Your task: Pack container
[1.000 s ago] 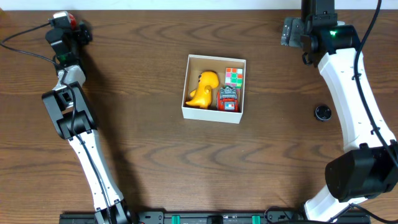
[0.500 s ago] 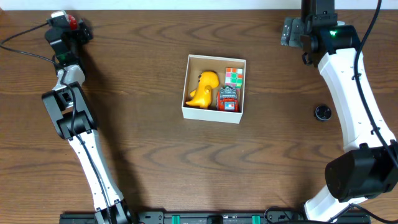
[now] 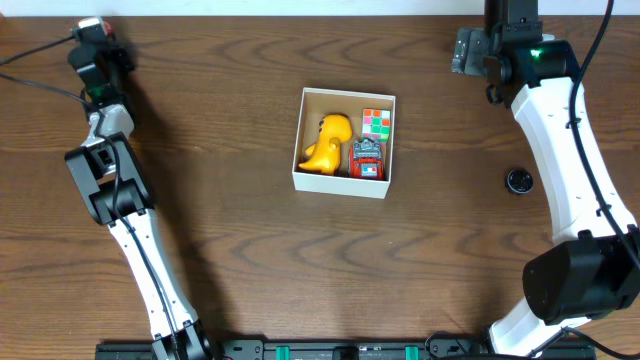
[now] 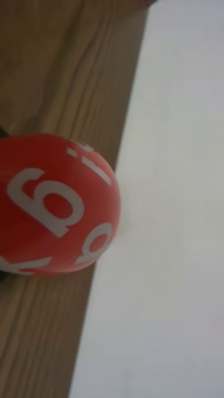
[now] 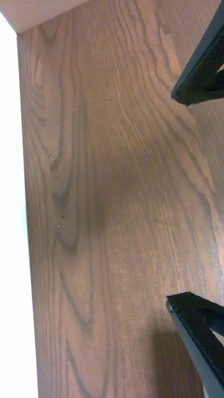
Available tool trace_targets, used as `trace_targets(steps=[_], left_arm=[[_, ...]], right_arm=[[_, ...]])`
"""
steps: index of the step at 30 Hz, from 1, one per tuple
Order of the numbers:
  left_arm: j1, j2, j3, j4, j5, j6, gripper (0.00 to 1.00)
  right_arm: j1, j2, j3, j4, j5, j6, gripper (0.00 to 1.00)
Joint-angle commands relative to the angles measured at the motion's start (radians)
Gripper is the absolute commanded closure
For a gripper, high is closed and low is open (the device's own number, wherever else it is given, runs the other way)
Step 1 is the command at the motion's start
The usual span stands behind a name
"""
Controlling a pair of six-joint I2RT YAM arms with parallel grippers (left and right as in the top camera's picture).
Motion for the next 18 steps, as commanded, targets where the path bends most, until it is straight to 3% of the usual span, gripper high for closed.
trace_targets(steps=[1,6,13,18], left_arm=[[0.016,-0.002,-0.008,0.056,-0.012,-0.055,0.94],[0.010,-0.100,-0.008,0.021,0.015,-0.266,0.94],[0.006,-0.235,-0.008,-0.120,0.257,-0.282,0.94],[0.005,-0.347,-0.008,-0.351,0.279,-0.343,0.94]], right_arm=[[0.001,0.001,0.002,-0.001,0.010,0.014,0.01],[0.001,0.001,0.002,-0.001,0.010,0.014,0.01],[0.001,0.001,0.002,-0.001,0.010,0.014,0.01],[0.001,0.001,0.002,-0.001,0.010,0.014,0.01]])
